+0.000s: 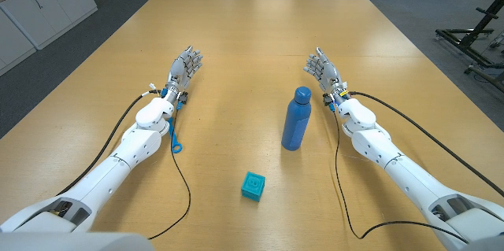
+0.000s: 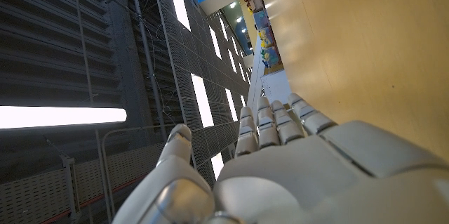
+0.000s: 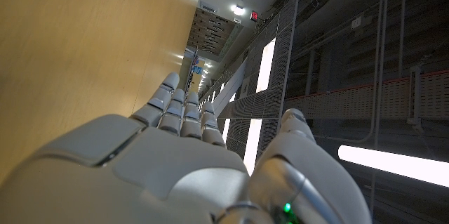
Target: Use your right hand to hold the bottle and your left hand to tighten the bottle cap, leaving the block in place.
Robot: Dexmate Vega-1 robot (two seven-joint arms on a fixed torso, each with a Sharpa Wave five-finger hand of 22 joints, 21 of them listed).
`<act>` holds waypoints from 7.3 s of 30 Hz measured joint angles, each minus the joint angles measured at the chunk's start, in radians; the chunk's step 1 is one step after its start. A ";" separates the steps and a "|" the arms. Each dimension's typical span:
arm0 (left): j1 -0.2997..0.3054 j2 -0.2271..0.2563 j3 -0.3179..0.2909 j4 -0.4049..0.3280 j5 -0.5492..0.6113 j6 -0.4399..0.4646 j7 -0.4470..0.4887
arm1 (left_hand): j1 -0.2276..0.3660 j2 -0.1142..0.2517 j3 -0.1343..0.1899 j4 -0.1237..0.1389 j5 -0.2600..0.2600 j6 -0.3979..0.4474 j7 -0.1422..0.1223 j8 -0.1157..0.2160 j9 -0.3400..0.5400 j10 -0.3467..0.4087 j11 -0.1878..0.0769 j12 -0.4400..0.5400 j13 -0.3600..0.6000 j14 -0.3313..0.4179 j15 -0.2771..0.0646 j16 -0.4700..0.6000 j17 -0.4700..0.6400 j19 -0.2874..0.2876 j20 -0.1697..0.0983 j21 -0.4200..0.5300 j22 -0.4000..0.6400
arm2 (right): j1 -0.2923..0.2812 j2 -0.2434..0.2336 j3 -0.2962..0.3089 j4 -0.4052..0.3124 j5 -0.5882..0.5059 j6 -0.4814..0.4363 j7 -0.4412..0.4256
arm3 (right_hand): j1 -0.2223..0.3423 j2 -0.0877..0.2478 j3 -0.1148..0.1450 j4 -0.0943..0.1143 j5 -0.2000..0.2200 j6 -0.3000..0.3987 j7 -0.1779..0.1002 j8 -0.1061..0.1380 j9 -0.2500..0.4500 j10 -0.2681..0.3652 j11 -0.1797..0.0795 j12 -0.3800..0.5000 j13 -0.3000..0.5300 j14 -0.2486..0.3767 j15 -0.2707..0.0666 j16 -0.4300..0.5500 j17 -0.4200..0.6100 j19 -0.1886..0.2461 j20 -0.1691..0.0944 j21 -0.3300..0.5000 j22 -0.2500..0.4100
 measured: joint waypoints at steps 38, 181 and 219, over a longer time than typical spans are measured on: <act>0.111 0.012 -0.002 -0.113 0.037 -0.073 0.019 | -0.003 -0.027 -0.013 -0.007 0.000 -0.076 0.026 -0.019 0.000 -0.082 0.021 -0.007 -0.032 -0.069 0.023 0.000 0.000 -0.039 -0.022 -0.003 0.000 | -0.149 -0.111 0.084 -0.082 0.140 0.101 0.233 | 0.000 0.000 -0.005 -0.013 0.000 -0.165 -0.007 -0.019 -0.003 -0.161 0.011 -0.026 -0.046 -0.160 0.016 -0.018 -0.028 -0.115 -0.014 -0.104 0.000; 0.168 0.036 -0.039 -0.208 0.039 -0.069 0.069 | 0.028 0.004 -0.002 -0.004 0.000 0.039 -0.007 0.008 0.000 0.023 -0.012 0.015 -0.036 0.027 -0.005 0.016 0.000 0.000 -0.025 0.004 -0.001 | -0.811 -0.242 0.314 -0.598 -0.471 0.127 -0.085 | 0.434 -0.134 -0.043 -0.032 0.300 -0.295 -0.002 0.026 0.009 -0.320 0.005 0.022 -0.046 -0.247 0.021 0.028 -0.071 -0.248 -0.048 -0.325 0.010; 0.197 0.067 -0.062 -0.248 0.031 -0.023 0.096 | 0.024 0.008 -0.002 -0.004 0.000 0.046 0.000 0.008 0.000 0.029 -0.007 0.015 -0.036 0.032 0.000 0.011 0.000 0.000 -0.025 0.004 -0.001 | -0.672 -0.258 0.176 -0.531 -0.495 0.101 -0.130 | 0.426 -0.126 -0.052 -0.032 0.294 -0.295 -0.002 0.049 0.009 -0.318 -0.011 0.044 -0.046 -0.247 0.010 0.050 -0.074 -0.186 -0.043 -0.322 0.006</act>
